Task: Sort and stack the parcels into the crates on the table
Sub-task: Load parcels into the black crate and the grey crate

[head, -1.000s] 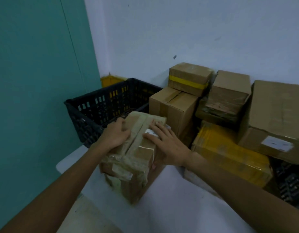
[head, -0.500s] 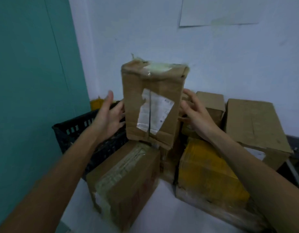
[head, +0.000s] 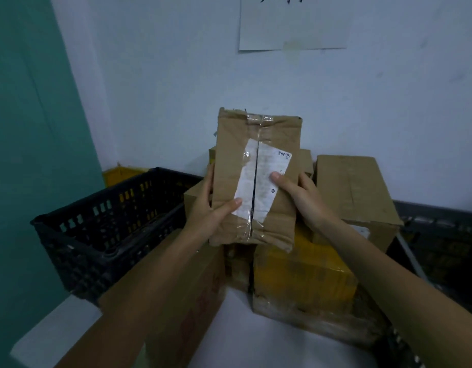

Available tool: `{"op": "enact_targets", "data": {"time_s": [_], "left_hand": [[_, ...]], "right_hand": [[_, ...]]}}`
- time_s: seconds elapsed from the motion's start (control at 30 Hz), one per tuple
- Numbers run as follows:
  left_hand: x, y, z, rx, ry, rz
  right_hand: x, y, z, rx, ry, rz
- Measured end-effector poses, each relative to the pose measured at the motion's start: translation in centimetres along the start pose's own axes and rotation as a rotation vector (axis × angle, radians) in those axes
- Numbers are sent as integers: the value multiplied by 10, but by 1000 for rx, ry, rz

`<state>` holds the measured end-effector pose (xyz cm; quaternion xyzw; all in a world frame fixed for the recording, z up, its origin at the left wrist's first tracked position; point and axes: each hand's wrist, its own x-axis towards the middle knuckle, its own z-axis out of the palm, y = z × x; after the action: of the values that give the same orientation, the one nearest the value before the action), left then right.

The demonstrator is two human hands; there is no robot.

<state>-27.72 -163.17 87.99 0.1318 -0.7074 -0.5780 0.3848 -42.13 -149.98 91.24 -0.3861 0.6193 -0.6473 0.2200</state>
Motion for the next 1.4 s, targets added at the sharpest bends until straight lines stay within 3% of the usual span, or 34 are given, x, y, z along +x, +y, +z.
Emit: {"op": "enact_targets", "data": {"time_s": [0.43,0.73,1.13,1.3,1.4], "left_hand": [[9,6,14,-48,65,-52],[8,-15,-32,-12,181,-100],[81,-51,-207,103,122,-155],[105,-72,-278,-57,126,-202],[106,-102,-314,163,63,-223]], "right_hand": [[4,14,-19,-169,-17,-58],[21,37,28,-180,-58,-120],[122,53,185,-185,-21,-121],[157,68,247,-133,-1,-88],[166,86,268,-98,65,-31]]}}
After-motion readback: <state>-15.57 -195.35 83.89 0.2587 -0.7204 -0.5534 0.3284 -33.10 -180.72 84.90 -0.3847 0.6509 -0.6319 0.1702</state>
